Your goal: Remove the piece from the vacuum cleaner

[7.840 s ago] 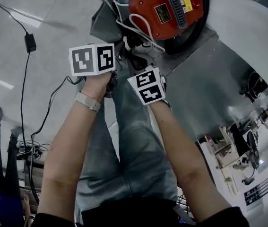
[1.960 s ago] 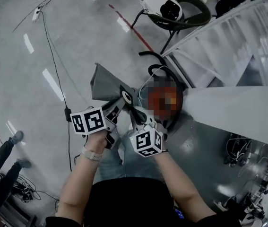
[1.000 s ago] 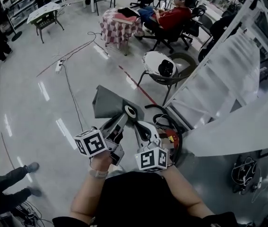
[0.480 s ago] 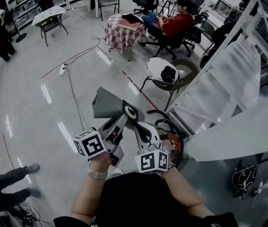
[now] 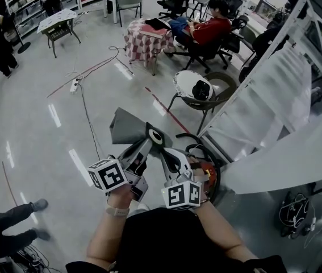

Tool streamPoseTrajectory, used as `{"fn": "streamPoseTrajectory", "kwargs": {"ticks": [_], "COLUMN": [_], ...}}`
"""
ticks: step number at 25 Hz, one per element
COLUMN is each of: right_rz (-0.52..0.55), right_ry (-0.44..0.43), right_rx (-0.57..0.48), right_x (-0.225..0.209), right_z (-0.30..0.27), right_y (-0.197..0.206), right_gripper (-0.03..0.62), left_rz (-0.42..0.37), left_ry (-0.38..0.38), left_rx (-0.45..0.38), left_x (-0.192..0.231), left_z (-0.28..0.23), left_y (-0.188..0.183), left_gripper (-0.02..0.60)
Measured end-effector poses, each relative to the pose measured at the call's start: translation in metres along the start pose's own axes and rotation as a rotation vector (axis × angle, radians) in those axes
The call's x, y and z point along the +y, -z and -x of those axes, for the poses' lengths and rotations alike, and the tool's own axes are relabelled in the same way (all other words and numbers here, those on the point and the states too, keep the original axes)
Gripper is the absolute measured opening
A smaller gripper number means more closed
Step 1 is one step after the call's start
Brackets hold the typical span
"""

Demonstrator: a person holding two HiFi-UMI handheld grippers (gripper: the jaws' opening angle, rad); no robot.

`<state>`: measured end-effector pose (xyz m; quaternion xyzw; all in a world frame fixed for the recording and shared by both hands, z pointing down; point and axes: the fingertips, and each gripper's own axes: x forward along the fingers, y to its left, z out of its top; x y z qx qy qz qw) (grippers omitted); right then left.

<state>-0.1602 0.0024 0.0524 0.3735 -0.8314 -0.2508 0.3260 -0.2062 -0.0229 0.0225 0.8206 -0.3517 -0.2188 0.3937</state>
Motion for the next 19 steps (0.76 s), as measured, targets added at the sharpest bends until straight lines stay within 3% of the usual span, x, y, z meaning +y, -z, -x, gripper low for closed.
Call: {"fn": "streamPoseTrajectory", "kwargs": {"ticks": [19], "right_rz": [0.020], "right_ry": [-0.006], "right_rx": [-0.010], "right_x": [0.010], "right_z": [0.000], "right_y": [-0.006], "right_gripper": [0.032], "left_rz": [0.004], "left_ry": [0.000], "left_rx": [-0.012], "left_x": [0.001], "left_z": [0.011], "left_y": [-0.003], "left_gripper": [0.046]}}
